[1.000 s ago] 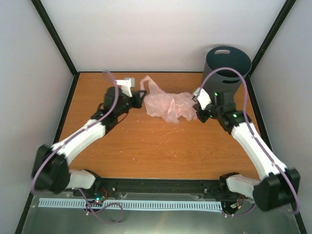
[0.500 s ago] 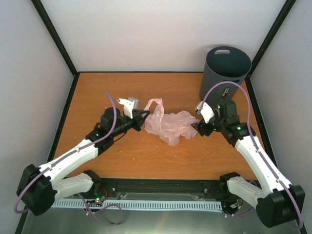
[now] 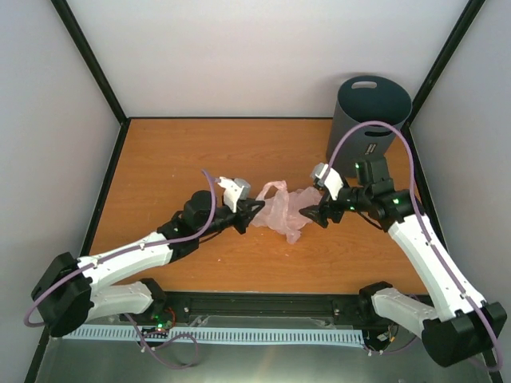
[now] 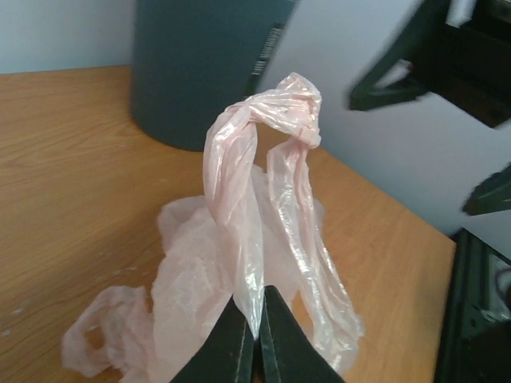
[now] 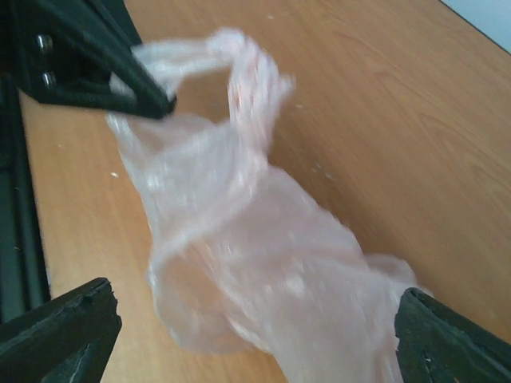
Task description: Put the trash bags into the trash bin
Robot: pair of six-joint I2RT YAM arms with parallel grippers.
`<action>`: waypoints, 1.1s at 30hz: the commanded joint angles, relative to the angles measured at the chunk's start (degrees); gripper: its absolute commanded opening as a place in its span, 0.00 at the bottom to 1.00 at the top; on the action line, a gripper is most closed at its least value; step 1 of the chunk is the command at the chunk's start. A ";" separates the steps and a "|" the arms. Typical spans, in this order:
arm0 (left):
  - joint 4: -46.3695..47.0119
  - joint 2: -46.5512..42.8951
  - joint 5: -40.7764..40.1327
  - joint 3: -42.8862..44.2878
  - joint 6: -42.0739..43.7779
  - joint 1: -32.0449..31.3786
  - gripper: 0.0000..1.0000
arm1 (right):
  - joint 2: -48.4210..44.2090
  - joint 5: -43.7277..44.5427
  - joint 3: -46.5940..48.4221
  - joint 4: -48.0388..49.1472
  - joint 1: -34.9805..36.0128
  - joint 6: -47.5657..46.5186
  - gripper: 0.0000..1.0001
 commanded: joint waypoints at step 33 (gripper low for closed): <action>-2.23 1.82 11.94 7.11 14.51 -4.75 0.02 | 12.81 -13.76 15.47 -11.43 7.93 -2.91 0.57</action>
